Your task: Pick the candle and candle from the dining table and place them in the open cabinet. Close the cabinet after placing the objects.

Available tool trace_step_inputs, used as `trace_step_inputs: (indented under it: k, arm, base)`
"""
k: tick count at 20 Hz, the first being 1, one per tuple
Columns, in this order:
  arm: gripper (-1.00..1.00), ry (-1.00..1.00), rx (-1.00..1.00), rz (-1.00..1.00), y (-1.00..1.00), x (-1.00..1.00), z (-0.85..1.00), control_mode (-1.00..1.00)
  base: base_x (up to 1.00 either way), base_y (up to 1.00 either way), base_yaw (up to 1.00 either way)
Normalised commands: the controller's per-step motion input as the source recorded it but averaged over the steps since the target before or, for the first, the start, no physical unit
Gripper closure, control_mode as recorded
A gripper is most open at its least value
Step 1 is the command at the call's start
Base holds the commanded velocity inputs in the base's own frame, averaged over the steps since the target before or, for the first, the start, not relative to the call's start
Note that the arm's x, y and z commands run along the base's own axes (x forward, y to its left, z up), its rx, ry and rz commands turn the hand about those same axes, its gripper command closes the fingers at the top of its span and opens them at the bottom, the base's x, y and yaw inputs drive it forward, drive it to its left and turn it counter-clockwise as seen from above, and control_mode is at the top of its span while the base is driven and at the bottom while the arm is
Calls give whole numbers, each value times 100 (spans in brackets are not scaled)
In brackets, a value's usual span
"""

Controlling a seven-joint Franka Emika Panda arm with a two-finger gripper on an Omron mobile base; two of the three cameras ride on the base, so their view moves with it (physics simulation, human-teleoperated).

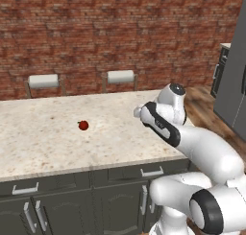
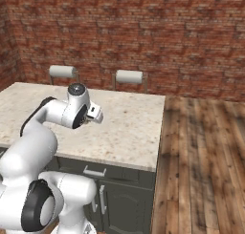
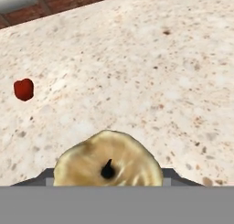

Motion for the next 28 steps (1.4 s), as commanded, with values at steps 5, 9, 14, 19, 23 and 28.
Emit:
trace_step_inputs:
  k: [5,9,14,19,23,28]
  arm:
    - [100,0,-7,0,-9,-26,0,-100]
    - [100,0,-2,0,-3,-10,-1,100]
    - [100,0,0,0,0,0,0,100]
    - [100,0,0,0,0,0,0,100]
    - [100,0,0,0,0,0,0,100]
    - [100,0,0,0,0,0,0,100]
  base:
    - [0,0,0]
    - [-45,-3,-1]
    - [-96,0,-6]
    - [-54,0,-42]
    - [-15,1,-73]
    - [-8,4,-81]
